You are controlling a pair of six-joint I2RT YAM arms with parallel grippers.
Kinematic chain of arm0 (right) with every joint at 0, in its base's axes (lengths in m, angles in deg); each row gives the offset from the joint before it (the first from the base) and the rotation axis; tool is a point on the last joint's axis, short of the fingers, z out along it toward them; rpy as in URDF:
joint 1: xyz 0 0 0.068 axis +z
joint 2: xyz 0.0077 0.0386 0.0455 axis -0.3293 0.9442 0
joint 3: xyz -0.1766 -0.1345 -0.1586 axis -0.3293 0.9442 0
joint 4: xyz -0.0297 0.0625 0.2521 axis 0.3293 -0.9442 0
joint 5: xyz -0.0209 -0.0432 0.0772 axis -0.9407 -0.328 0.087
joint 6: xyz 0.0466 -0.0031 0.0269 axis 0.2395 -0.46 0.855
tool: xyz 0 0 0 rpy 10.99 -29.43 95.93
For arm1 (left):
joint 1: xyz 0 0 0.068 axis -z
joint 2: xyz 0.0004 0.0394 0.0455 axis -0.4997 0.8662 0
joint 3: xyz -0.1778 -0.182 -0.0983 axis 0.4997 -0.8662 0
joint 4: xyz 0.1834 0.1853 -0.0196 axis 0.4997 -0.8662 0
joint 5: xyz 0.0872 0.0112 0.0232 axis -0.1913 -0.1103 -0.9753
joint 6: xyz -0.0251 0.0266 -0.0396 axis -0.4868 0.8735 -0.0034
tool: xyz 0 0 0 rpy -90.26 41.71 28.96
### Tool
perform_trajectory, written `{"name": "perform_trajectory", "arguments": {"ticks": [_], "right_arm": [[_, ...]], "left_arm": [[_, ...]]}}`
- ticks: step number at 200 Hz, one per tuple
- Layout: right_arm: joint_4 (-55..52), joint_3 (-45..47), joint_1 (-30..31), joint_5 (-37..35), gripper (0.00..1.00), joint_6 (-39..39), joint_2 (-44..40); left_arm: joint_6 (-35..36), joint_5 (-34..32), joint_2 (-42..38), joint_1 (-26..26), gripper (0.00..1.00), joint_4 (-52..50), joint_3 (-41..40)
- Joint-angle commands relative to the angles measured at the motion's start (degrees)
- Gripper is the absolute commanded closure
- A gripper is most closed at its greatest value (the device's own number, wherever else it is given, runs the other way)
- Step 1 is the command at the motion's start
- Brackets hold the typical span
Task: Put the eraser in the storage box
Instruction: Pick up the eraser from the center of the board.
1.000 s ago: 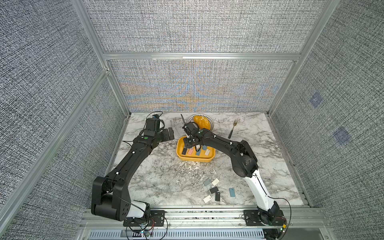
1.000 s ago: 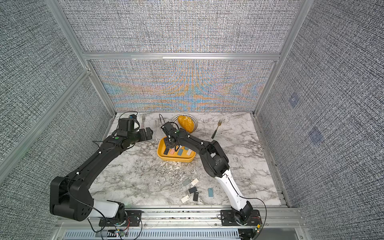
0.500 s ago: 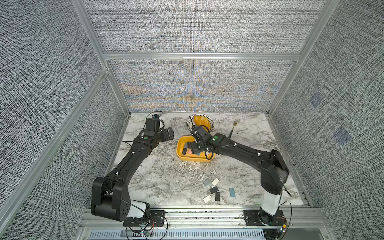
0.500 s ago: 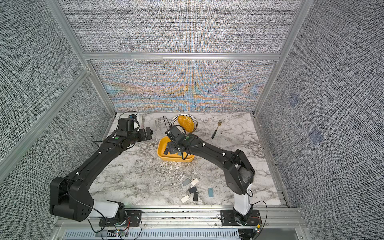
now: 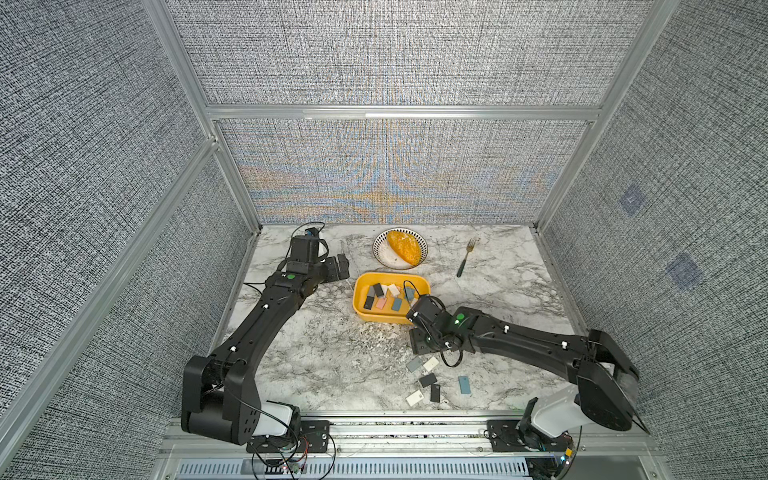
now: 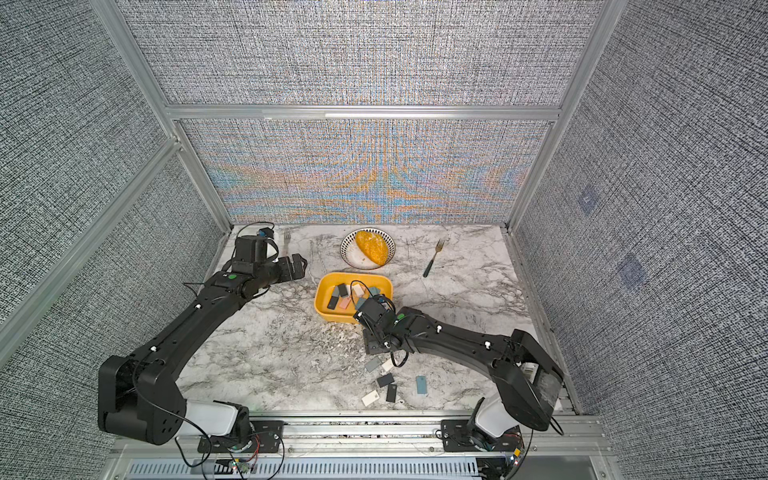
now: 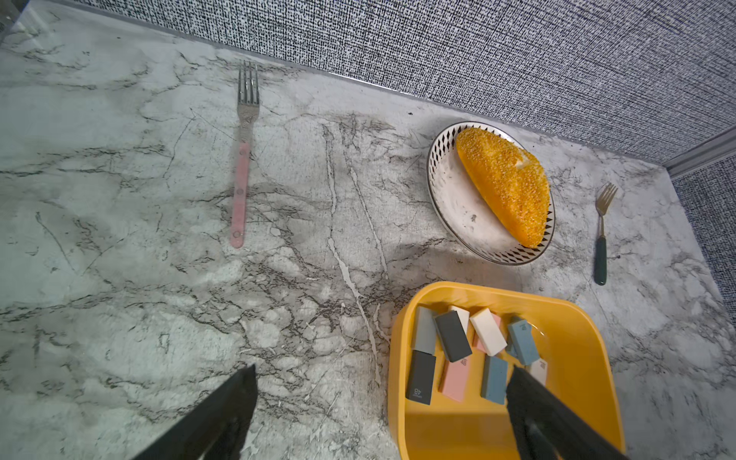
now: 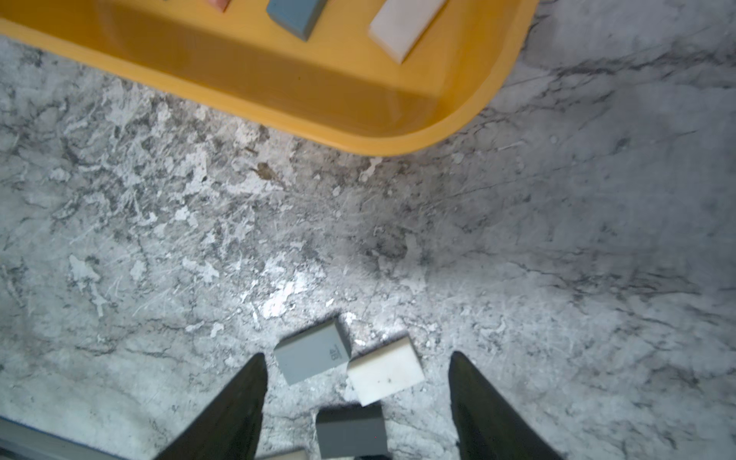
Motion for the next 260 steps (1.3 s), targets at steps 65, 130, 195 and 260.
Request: {"name": "perform_trajectory", "arguments": {"ticks": [65, 130, 195, 260], "right_arm": [[0.8, 7.6, 3.8, 6.6, 0.27, 9.9, -2.3], [4.9, 13.0, 3.2, 6.7, 0.27, 12.9, -2.2], [5.5, 11.5, 2.3, 5.3, 0.26, 11.0, 1.2], [6.0, 8.8, 2.1, 4.0, 0.26, 8.4, 5.2]], "left_arm": [[-0.5, 1.4, -0.9, -0.1, 0.0, 1.1, -0.6], [-0.5, 1.6, -0.8, -0.1, 0.0, 1.1, -0.6], [-0.5, 1.2, -0.9, -0.1, 0.0, 1.1, -0.7], [-0.4, 1.0, -0.8, 0.0, 0.0, 1.1, -0.9]]}}
